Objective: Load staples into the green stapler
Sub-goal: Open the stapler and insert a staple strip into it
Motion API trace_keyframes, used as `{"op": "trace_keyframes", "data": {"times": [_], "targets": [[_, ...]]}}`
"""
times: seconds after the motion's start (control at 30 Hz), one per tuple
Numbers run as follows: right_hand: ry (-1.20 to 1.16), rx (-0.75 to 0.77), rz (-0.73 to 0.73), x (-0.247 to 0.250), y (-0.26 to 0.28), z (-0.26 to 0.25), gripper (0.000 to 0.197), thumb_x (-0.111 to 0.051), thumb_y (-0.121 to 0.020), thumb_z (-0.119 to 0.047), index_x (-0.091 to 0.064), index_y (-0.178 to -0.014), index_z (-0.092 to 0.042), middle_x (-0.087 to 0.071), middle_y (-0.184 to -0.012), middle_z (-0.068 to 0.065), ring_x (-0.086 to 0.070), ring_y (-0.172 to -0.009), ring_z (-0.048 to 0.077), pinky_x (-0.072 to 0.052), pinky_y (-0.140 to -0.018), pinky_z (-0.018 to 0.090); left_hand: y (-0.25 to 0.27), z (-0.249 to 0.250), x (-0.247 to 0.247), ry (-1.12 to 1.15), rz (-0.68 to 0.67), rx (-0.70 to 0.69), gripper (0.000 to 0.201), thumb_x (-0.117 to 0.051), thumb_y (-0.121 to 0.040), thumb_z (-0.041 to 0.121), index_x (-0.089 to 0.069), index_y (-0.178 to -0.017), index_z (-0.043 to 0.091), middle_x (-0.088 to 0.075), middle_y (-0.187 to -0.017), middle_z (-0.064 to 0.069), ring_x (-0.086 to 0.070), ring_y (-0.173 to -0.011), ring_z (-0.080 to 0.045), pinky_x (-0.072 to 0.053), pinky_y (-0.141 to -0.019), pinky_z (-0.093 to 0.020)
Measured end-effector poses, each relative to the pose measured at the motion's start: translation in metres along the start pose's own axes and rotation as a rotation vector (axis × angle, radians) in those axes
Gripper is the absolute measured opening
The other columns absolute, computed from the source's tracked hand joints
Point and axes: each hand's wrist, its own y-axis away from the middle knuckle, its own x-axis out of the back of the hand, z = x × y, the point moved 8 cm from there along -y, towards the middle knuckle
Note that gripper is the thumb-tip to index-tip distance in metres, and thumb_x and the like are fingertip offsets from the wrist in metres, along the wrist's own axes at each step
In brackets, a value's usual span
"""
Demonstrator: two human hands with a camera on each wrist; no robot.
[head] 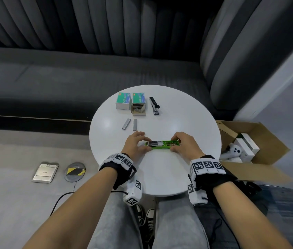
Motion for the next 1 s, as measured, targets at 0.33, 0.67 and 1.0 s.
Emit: {"op": "trace_keyframes", "data": {"times": [0.33,0.67,1.0], "targets": [[0.032,0.045,-0.033,-0.012,0.001,-0.014,0.038,-0.066,-0.080,-0.010,-0.055,-0.116,-0.007,-0.058,-0.118,0.014,-0.054,-0.109,0.027,-0.043,-0.091,0.031,0.003,0.003,0.004,-0.017,-0.078,-0.005,0.039,-0.072,-0.075,0.011,-0.062,-0.112,0.007,-0.047,-0.136,-0.013,-0.038,-0.130,-0.022,-0.023,-0.101,-0.017],[0.043,-0.004,-0.102,-0.023,0.002,-0.003,0.060,-0.072,-0.075,-0.022,-0.046,-0.129,-0.015,-0.039,-0.131,0.005,-0.042,-0.122,0.021,-0.036,-0.106,0.030,-0.004,-0.006,0.009,0.004,-0.164,-0.004,0.034,-0.064,-0.083,0.019,-0.058,-0.115,0.009,-0.054,-0.129,-0.012,-0.046,-0.125,-0.024,-0.031,-0.108,-0.031],[0.013,-0.044,-0.119,-0.024,-0.009,0.004,0.059,-0.076,-0.072,-0.024,-0.048,-0.124,-0.019,-0.038,-0.131,0.006,-0.040,-0.122,0.022,-0.035,-0.107,0.033,-0.055,0.000,0.049,-0.169,0.145,0.129,0.025,-0.051,-0.090,0.014,-0.056,-0.111,0.002,-0.058,-0.116,-0.020,-0.056,-0.105,-0.032,-0.042,-0.092,-0.035]]}}
